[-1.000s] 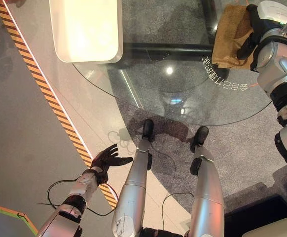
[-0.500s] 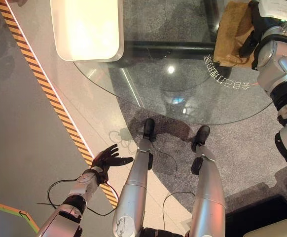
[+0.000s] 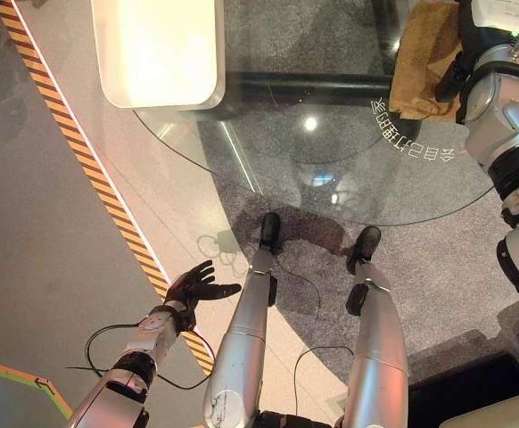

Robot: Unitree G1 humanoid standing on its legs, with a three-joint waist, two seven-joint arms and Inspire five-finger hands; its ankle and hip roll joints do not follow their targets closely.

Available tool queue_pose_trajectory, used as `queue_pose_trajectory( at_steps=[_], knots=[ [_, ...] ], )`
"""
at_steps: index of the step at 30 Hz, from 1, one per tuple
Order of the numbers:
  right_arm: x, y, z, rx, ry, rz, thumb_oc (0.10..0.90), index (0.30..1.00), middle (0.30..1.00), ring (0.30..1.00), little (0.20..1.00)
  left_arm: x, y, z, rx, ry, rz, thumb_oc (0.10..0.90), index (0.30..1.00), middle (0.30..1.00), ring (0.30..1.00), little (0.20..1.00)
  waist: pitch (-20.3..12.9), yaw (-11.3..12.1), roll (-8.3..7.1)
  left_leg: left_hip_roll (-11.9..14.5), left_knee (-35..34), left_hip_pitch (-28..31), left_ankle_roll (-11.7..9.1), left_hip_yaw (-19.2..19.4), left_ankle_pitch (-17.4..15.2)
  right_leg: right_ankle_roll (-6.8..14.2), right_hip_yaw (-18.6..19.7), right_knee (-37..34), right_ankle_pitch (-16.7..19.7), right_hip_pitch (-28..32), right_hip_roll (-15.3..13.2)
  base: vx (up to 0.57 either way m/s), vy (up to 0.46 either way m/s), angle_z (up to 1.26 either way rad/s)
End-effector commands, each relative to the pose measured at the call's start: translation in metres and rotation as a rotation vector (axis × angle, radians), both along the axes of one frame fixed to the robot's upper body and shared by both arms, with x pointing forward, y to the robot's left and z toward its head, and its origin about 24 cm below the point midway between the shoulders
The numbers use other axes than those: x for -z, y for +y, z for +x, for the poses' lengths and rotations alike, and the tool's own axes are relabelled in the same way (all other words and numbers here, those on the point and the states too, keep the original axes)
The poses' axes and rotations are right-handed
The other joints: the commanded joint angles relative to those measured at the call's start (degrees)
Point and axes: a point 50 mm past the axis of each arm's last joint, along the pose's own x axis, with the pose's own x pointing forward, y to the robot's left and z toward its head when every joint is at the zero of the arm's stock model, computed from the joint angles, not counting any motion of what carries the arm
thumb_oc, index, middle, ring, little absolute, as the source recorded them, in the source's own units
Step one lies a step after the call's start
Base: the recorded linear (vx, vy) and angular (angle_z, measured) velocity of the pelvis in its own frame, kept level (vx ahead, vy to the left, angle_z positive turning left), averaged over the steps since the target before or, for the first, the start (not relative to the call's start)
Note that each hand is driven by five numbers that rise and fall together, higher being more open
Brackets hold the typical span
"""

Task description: Wipe the table with a cloth and put it in the basket.

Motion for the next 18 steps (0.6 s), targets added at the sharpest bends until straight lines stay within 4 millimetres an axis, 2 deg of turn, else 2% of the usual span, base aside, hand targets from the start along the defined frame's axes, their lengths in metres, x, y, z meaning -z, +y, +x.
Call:
queue_pose_trajectory(
  at_steps=[1, 9, 14, 18],
  knots=[
    [-0.068, 0.011, -0.021, 0.003, -0.214, -0.141, 0.800, 0.900, 0.900, 0.900, 0.900, 0.016, 0.018, -0.027, -0.021, 0.074, 0.030, 0.800, 0.900, 0.900, 0.900, 0.900, -1.2, 0.8, 2.39, -0.8, 0.6, -0.5, 2.9, 0.8, -0.1, -0.4, -3.0, -0.1, -2.3, 1.7, 0.6, 0.00, 0.000, 0.08],
    [-0.067, 0.022, -0.018, -0.073, -0.171, -0.126, 0.800, 0.900, 0.900, 0.900, 0.900, 0.015, 0.022, -0.029, -0.013, 0.074, 0.030, 0.800, 0.900, 0.900, 0.900, 0.900, -1.2, 1.2, 2.14, -0.8, 0.3, -0.3, 2.9, 0.7, -0.1, -0.4, -3.5, -0.3, -2.4, 2.1, 0.5, 0.00, 0.001, 0.02],
    [-0.061, 0.031, -0.014, -0.162, -0.122, -0.031, 0.800, 0.900, 0.900, 0.900, 0.900, 0.016, 0.025, -0.032, -0.015, 0.080, 0.033, 0.800, 0.900, 0.900, 0.900, 0.900, -1.2, 1.2, 1.77, -0.7, 0.4, -0.2, 2.8, 0.7, -0.2, -0.6, -3.6, -0.2, -2.5, 2.3, 0.6, 0.00, 0.000, 0.00],
    [-0.058, 0.030, -0.013, -0.174, -0.120, 0.021, 0.800, 0.900, 0.900, 0.900, 0.900, 0.018, 0.024, -0.034, -0.016, 0.081, 0.034, 0.800, 0.900, 0.900, 0.900, 0.900, -1.2, 1.2, 1.68, -0.6, 0.3, -0.1, 2.9, 0.8, -0.3, -0.6, -3.6, -0.3, -2.5, 2.5, 0.7, 0.00, 0.000, 0.00]
  ],
)
